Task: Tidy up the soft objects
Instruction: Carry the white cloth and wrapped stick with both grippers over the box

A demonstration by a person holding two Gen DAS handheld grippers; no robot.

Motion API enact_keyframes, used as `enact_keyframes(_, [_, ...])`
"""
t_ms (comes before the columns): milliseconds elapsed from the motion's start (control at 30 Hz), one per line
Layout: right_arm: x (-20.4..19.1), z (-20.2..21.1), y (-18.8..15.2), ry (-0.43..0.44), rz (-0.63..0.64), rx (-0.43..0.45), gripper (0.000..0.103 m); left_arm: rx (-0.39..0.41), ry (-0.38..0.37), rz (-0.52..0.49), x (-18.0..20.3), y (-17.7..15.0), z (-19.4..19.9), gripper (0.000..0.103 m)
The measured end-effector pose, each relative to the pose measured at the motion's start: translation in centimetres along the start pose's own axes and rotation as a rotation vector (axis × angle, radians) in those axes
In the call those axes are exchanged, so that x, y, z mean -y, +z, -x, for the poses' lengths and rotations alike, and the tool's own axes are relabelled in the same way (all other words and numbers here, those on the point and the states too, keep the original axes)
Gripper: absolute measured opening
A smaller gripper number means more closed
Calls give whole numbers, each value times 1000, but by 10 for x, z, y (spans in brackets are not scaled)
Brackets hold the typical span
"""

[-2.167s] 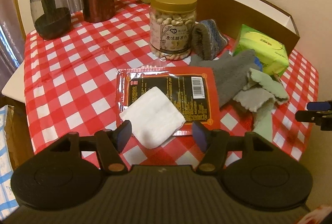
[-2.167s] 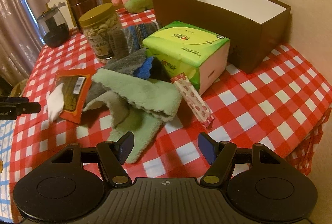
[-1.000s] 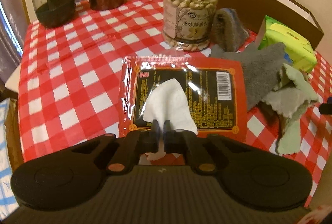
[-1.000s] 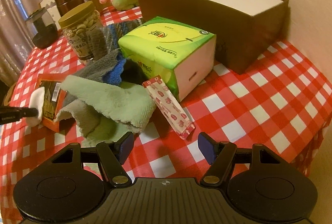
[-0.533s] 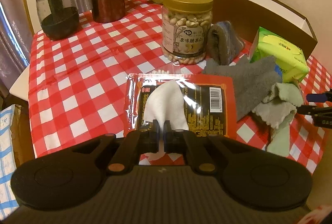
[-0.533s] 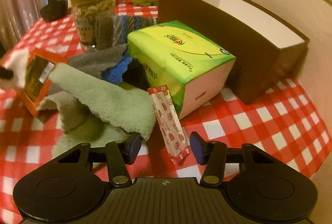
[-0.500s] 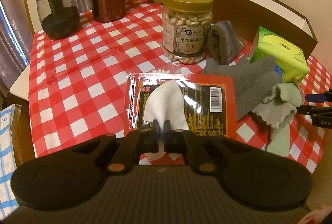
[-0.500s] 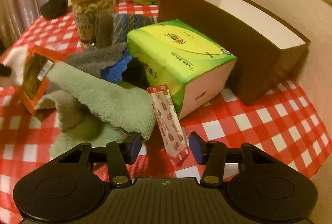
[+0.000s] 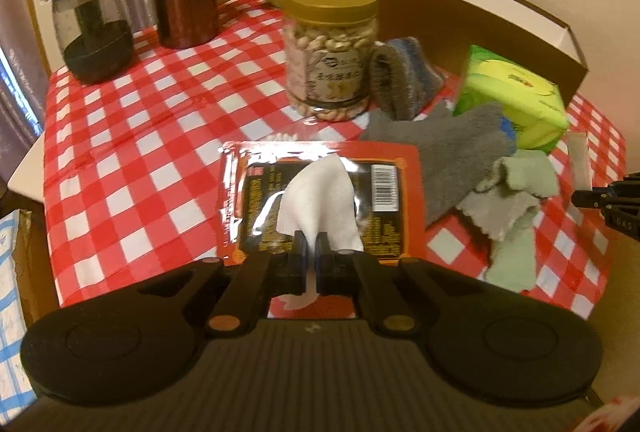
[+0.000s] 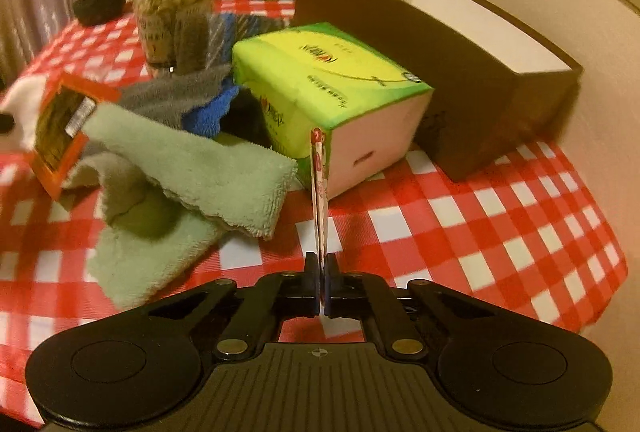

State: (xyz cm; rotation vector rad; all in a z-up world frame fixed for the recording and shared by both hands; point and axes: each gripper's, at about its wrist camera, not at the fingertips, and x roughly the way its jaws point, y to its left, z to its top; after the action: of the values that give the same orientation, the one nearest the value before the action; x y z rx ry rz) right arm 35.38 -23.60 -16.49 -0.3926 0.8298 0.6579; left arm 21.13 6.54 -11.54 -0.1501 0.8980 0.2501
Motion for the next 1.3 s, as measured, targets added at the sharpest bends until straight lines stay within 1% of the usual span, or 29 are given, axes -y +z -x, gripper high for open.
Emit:
enact_keyframes(133, [2, 17, 0, 27, -71, -1, 2, 15, -50, -29, 13, 3, 8, 4])
enact_keyframes(267, [2, 32, 0, 44, -128, -6, 2, 32, -116, -73, 31, 5, 17, 4])
enact_keyframes(567, [1, 65, -13, 24, -216, -4, 2, 47, -275, -179, 74, 3, 31, 4])
enact_keyframes(767, [6, 89, -25, 8, -270, -3, 2, 66, -352, -240, 102, 8, 37, 4])
enact_keyframes(900, [20, 97, -29, -2, -300, -15, 2, 78, -389, -268, 126, 15, 38, 4])
enact_keyframes(1033, [41, 101, -32, -12, -304, -18, 2, 77, -419, -286, 155, 20, 33, 4])
enact_keyframes(1200, [78, 99, -27, 7, -280, -26, 2, 67, -440, -267, 199, 33, 20, 4])
enact_keyframes(1300, [108, 97, -20, 22, -254, -25, 2, 68, -448, -246, 228, 45, 11, 4])
